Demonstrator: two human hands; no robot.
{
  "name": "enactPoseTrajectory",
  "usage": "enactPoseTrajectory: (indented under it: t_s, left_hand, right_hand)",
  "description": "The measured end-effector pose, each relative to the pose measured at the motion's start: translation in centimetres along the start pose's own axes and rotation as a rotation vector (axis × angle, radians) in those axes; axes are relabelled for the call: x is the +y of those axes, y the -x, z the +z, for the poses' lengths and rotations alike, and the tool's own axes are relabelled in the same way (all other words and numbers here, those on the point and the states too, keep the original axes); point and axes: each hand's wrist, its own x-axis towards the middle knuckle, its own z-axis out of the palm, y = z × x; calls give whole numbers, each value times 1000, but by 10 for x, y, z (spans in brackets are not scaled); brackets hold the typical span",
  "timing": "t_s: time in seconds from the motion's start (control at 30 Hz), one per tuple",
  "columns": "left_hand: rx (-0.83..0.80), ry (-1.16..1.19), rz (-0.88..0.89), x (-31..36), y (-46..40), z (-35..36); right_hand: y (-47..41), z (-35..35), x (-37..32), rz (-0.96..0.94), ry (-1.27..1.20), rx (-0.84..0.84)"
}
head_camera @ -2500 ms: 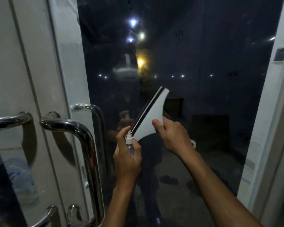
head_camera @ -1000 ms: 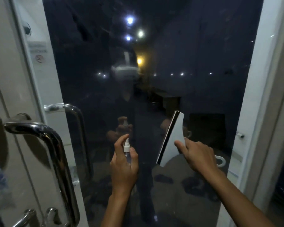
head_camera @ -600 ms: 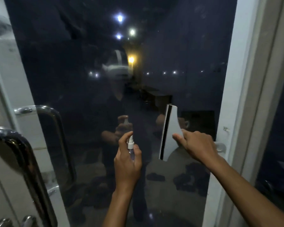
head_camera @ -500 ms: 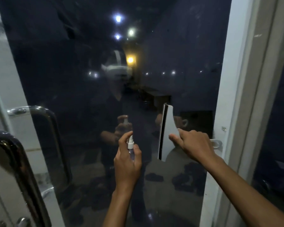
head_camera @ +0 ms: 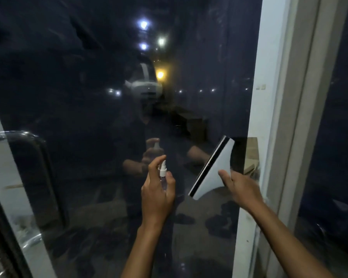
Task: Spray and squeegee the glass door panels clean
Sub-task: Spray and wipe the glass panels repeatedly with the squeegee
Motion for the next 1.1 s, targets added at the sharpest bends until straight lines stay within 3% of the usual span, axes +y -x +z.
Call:
enactPoseTrajectory:
  t_s: [0.13, 0.4, 0.53, 0.83, 1.1]
  left_hand:
    - [13, 3, 23, 15, -4, 8]
    - [-19, 0, 32, 23, 13, 20]
    - [-33, -15, 13, 18, 21, 20]
    - [-76, -46, 11, 23, 28, 28]
    - [-75, -42, -66, 14, 50, 20]
  right_hand:
    - [28, 42, 16, 127, -219, -102]
    - [42, 60, 5, 223, -480, -32]
    - [62, 91, 5, 374, -693, -86]
    - [79, 99, -20, 568, -918, -63]
    - [97, 124, -1, 648, -861, -119]
